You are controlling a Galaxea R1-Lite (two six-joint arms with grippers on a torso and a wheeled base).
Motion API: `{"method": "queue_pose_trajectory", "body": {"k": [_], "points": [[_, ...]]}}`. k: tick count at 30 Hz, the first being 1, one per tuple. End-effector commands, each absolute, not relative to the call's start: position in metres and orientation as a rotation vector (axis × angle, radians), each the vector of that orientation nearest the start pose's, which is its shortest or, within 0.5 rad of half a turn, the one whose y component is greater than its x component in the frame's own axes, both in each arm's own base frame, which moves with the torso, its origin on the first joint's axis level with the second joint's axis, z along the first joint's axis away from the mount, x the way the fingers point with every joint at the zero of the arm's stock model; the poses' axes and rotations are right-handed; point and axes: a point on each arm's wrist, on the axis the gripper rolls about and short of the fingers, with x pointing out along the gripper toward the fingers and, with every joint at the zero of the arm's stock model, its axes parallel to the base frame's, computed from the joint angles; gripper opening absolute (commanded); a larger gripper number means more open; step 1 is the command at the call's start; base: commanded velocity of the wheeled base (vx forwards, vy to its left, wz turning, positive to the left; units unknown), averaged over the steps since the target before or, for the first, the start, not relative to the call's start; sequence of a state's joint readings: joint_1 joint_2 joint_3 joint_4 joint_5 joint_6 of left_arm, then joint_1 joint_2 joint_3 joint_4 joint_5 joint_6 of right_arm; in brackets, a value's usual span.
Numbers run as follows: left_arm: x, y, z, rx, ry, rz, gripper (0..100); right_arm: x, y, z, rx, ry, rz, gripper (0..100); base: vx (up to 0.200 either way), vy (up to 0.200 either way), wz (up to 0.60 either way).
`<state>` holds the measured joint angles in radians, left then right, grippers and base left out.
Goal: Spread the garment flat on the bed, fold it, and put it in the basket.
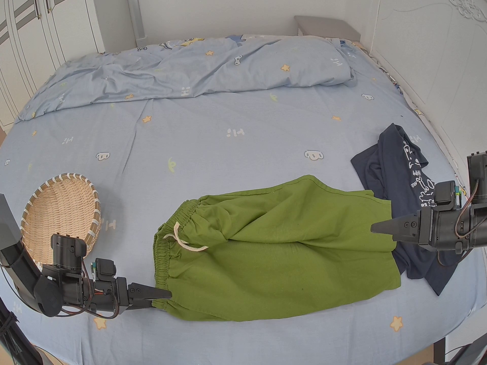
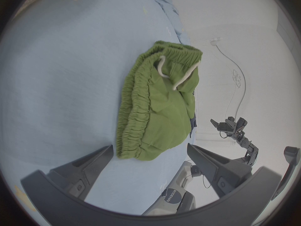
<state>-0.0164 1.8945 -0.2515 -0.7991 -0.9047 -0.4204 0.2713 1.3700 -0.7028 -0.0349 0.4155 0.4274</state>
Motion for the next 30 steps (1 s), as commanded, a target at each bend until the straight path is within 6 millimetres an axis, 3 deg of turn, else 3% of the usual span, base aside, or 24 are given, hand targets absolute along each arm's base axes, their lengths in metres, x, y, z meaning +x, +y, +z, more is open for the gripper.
{"method": "queue_pose_trajectory", "body": {"k": [1, 21, 22, 30], "points": [[0.227, -0.028, 0.029, -0.753, 1.003, -0.706, 100, 0.196, 0.064, 0.185, 0.444, 0.777, 0.515, 100, 0.000, 0.000, 0.00], [0.245, -0.027, 0.022, -0.785, 0.996, -0.686, 100, 0.196, 0.064, 0.184, 0.444, 0.782, 0.516, 100, 0.000, 0.000, 0.00], [0.246, -0.027, 0.022, -0.784, 0.994, -0.687, 0, 0.196, 0.064, 0.184, 0.444, 0.782, 0.516, 100, 0.000, 0.000, 0.00], [0.246, -0.026, 0.020, -0.791, 0.996, -0.676, 0, 0.196, 0.064, 0.184, 0.444, 0.786, 0.517, 100, 0.000, 0.000, 0.00]]}}
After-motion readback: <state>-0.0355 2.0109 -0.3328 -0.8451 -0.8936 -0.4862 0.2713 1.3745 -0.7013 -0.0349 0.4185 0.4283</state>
